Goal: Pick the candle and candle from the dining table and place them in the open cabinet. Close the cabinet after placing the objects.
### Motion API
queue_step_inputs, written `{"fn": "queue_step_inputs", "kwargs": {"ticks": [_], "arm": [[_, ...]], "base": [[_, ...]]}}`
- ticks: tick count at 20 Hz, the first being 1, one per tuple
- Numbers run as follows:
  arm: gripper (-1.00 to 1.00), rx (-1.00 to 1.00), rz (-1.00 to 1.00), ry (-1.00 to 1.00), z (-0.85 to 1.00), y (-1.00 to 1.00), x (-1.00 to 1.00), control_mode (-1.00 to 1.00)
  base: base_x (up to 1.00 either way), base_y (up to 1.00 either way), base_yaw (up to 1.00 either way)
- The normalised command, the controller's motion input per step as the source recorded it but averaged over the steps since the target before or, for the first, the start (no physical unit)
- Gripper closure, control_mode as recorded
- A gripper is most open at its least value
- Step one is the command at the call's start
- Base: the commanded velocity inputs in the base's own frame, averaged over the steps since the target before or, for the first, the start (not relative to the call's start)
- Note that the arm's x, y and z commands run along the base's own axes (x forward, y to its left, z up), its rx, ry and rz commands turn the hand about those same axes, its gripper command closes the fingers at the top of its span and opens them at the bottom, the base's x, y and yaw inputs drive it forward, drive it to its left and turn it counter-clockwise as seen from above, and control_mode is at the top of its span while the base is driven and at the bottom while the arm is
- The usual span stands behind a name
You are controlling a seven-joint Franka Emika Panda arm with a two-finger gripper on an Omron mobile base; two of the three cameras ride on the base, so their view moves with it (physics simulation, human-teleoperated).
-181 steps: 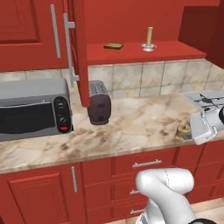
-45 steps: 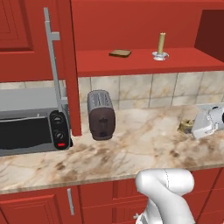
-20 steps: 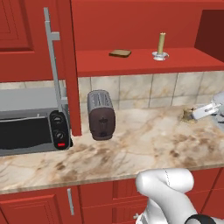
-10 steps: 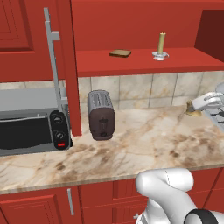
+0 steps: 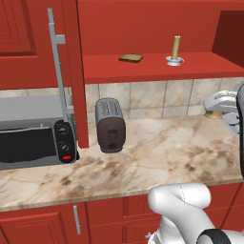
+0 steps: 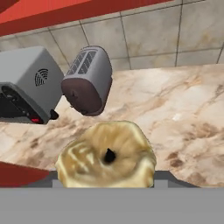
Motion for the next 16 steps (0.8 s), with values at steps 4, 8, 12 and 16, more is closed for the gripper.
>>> {"fn": "queue_step_inputs", "kwargs": {"ticks": [4,8,12,16], "arm": [[1.0,0.0,-0.16,-0.05,0.26,0.0,-0.02,-1.0],[1.0,0.0,-0.14,-0.17,0.24,-0.01,-0.04,-1.0],[1.0,0.0,-0.14,-0.1,0.21,-0.05,-0.02,-1.0],[1.0,0.0,-0.09,-0.1,0.21,-0.05,-0.01,-1.0]], "base": [[0.0,0.0,0.0],[0.0,0.0,0.0],[0.0,0.0,0.0],[0.0,0.0,0.0]]}}
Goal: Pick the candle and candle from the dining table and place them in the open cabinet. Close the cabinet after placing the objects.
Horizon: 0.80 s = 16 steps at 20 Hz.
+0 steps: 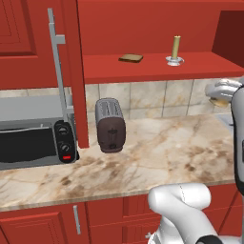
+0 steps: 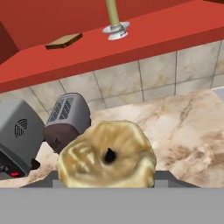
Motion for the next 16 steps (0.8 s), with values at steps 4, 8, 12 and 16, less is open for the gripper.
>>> {"fn": "queue_step_inputs", "kwargs": {"ticks": [4,8,12,16], "arm": [[1.0,-0.03,-0.09,-0.05,0.21,-0.08,0.0,-1.0],[1.0,-0.04,-0.05,-0.04,0.2,-0.11,0.0,-1.0],[1.0,-0.03,-0.02,-0.09,0.15,-0.13,0.01,-1.0],[1.0,-0.03,0.0,-0.06,0.12,-0.13,0.07,-1.0]], "base": [[0.0,0.0,0.0],[0.0,0.0,0.0],[0.0,0.0,0.0],[0.0,0.0,0.0]]}}
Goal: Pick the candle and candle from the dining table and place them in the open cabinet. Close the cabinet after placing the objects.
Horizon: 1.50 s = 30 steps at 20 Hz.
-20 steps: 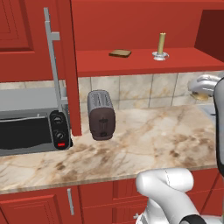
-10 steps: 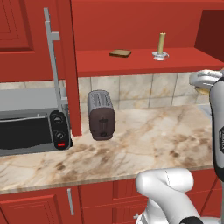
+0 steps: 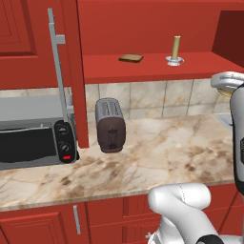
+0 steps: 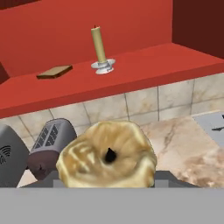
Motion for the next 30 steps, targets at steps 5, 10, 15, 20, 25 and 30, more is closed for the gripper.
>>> {"fn": "queue_step_inputs", "kwargs": {"ticks": [5,10,15,20,25,30], "arm": [[1.0,-0.02,-0.01,-0.12,0.08,-0.1,0.14,-1.0],[1.0,-0.03,-0.01,0.0,0.02,-0.15,0.19,-1.0],[1.0,-0.03,-0.05,0.0,0.0,-0.14,0.28,-1.0],[1.0,-0.01,-0.06,0.0,0.0,-0.14,0.32,-1.0],[1.0,0.0,-0.07,0.0,0.0,-0.15,0.34,-1.0],[1.0,0.0,-0.04,0.0,0.0,-0.15,0.41,-1.0]], "base": [[0.0,0.0,0.0],[0.0,0.0,0.0],[0.0,0.0,0.0],[0.0,0.0,0.0],[0.0,0.0,0.0],[0.0,0.0,0.0]]}}
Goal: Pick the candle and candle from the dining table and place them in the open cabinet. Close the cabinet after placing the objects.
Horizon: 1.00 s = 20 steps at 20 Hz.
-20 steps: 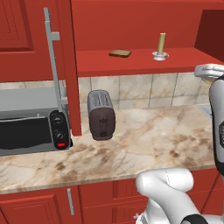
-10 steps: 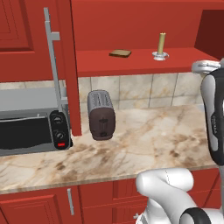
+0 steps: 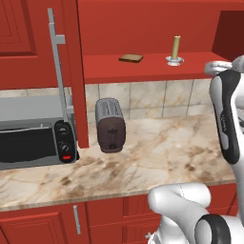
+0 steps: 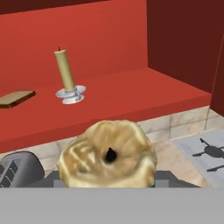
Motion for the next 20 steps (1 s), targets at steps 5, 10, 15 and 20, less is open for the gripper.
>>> {"fn": "queue_step_inputs", "kwargs": {"ticks": [5,10,15,20], "arm": [[1.0,0.0,-0.01,0.0,0.0,-0.16,0.42,-1.0],[1.0,0.0,0.0,0.04,0.0,-0.17,0.43,-1.0],[1.0,0.0,0.0,0.07,-0.04,-0.15,0.49,-1.0],[1.0,0.0,0.0,0.11,-0.08,-0.15,0.51,-1.0]], "base": [[0.0,0.0,0.0],[0.0,0.0,0.0],[0.0,0.0,0.0],[0.0,0.0,0.0]]}}
